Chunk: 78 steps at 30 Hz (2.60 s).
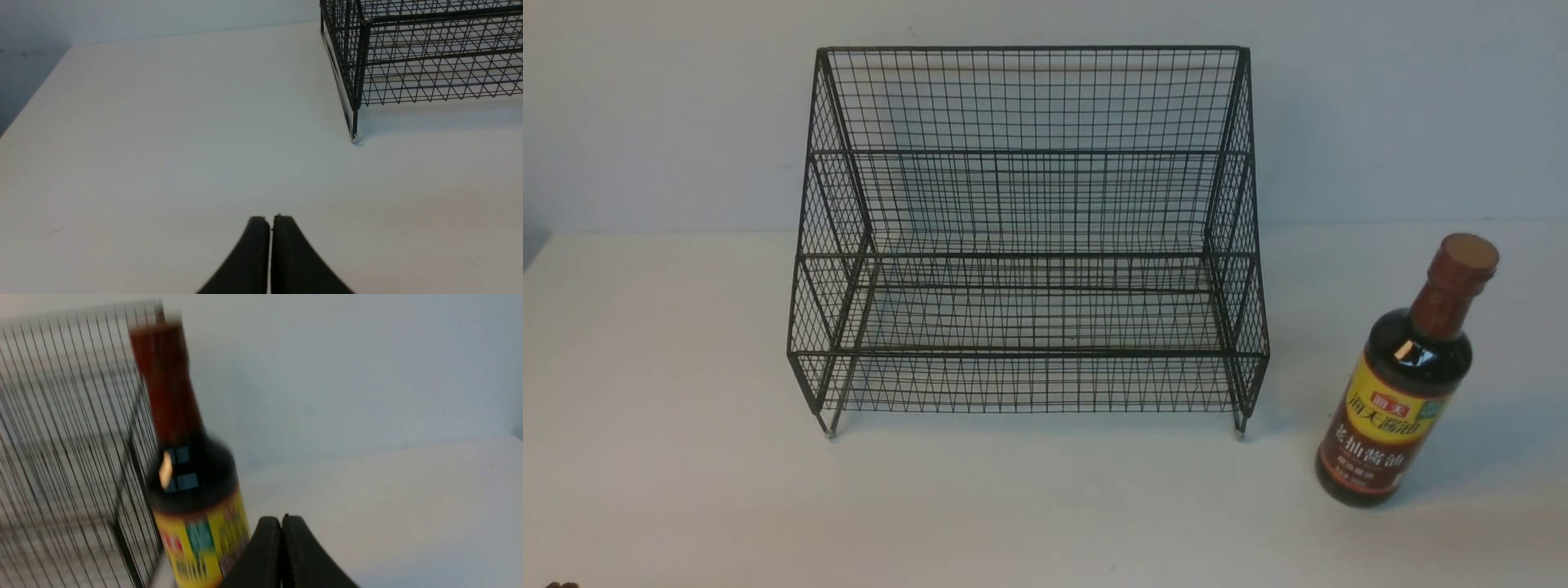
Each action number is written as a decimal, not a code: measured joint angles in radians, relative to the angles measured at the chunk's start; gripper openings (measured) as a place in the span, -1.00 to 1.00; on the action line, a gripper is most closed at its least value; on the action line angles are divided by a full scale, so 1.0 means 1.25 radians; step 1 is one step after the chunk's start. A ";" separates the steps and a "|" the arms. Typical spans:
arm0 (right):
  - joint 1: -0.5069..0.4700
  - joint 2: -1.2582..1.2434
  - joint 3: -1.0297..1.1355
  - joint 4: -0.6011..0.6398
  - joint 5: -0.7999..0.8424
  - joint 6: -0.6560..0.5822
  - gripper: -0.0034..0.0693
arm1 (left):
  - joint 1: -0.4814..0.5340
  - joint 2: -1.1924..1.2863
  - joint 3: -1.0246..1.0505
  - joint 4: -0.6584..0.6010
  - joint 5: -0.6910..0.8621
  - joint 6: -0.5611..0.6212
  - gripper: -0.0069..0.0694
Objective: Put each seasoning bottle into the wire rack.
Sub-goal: Use the right arm to grab the condiment bottle closest to it
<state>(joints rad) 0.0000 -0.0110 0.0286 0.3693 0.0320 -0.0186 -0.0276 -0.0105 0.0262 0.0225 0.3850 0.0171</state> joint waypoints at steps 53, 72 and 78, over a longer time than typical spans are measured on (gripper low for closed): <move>0.000 0.839 -0.272 -0.624 -0.636 0.289 -0.04 | 0.000 0.000 0.000 0.000 0.000 0.000 -0.83; 0.004 1.030 -0.314 -0.609 -0.709 0.253 0.99 | 0.000 0.000 0.000 0.000 0.000 0.000 -0.83; 0.004 1.092 -0.314 -0.620 -0.727 0.263 0.99 | 0.000 0.000 0.000 0.000 0.000 0.000 -0.83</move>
<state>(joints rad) 0.0048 1.3541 -0.3635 -0.4052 -0.8767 0.3104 -0.0276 -0.0105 0.0262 0.0225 0.3850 0.0171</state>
